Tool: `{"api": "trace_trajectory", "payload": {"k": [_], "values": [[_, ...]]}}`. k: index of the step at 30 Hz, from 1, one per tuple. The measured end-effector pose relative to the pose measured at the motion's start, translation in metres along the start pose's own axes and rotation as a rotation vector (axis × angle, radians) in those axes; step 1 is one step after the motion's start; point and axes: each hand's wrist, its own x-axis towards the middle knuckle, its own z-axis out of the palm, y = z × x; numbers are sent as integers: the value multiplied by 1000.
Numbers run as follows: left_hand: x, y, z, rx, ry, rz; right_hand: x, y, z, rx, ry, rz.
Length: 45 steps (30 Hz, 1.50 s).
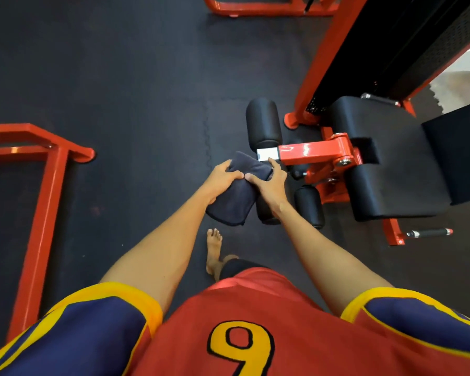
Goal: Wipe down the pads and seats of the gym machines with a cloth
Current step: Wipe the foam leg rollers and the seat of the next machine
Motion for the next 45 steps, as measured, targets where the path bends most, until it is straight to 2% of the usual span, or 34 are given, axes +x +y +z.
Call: {"api": "trace_trajectory", "payload": {"k": [2,4,7,11,14,18,21,23,25,26,30,36,45], "values": [[16,8,-20,18,-33,-4,22,-6,8,69,-88,13],[36,15,-42,29,-89,-27,49,-17,17,124,-106,4],[62,26,-75,81,-213,-100,87,-37,32,177,-38,-3],[107,38,-120,380,-344,-158,128,-60,48,193,48,13],[144,57,-141,468,-325,-170,148,-69,50,246,71,78],[191,88,-159,472,-359,-205,170,-80,48,262,-38,210],[232,107,-168,503,-421,-193,190,-84,54,313,11,231],[265,127,-169,581,-561,-202,203,-90,60,349,109,232],[297,147,-171,780,-761,-217,218,-96,69,368,190,241],[298,146,-171,842,-808,-216,218,-96,69,340,173,242],[354,181,-169,1027,-933,-129,240,-102,88,348,385,240],[404,221,-143,977,-1078,39,250,-112,112,375,780,275],[462,235,-44,1021,-1464,90,266,-99,110,550,1323,456]]}}
